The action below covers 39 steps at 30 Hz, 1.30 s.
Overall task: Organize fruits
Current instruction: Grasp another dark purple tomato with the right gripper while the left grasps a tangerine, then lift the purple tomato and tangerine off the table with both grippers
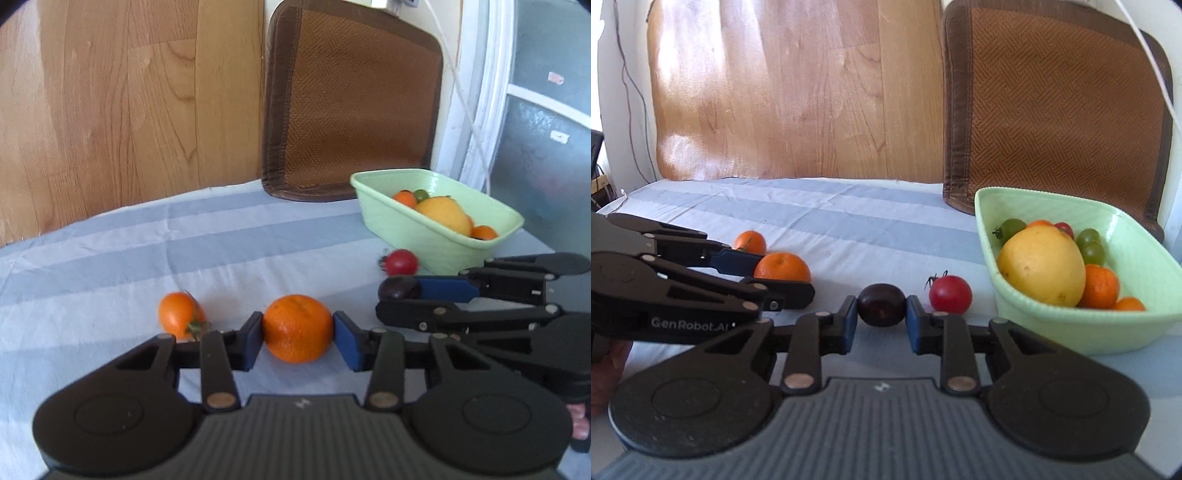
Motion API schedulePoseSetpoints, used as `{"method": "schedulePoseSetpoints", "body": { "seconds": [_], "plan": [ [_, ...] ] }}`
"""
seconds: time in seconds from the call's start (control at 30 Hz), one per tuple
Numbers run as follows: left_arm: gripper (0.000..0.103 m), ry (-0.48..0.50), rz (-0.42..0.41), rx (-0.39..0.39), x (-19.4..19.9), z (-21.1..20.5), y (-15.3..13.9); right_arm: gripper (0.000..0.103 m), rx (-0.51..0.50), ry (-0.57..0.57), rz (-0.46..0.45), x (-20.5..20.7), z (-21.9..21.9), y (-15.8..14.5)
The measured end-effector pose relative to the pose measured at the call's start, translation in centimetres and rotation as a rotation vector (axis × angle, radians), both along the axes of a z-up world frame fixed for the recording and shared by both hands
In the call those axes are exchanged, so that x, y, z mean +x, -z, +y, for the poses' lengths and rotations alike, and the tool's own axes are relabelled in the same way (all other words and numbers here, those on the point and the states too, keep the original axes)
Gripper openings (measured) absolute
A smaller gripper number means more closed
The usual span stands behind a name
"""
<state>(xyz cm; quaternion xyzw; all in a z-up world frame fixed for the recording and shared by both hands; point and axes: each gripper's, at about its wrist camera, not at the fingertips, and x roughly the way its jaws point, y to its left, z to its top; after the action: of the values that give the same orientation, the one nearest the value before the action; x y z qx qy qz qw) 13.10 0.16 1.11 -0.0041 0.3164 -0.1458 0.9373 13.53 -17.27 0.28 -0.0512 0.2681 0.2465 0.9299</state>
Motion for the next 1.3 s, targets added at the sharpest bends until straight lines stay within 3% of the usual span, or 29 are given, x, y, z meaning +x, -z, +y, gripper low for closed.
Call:
{"method": "schedulePoseSetpoints", "body": {
  "seconds": [0.2,0.4,0.8,1.3],
  "plan": [
    [0.041,0.018,-0.006,-0.057,-4.9,-0.2,0.1,0.03,0.058,0.003,-0.018,-4.6,-2.5,-0.2],
    [0.041,0.054,-0.012,-0.042,-7.6,-1.9,0.7,0.031,0.079,0.016,-0.007,-7.4,-4.0,0.0],
    [0.045,0.027,-0.045,-0.004,-8.4,-2.3,0.7,0.032,-0.021,0.04,-0.026,-8.3,-3.2,1.0],
    [0.042,0.025,-0.05,-0.004,-8.5,-2.5,0.8,0.032,-0.019,0.051,-0.024,-8.4,-3.0,1.0]
  ]
}}
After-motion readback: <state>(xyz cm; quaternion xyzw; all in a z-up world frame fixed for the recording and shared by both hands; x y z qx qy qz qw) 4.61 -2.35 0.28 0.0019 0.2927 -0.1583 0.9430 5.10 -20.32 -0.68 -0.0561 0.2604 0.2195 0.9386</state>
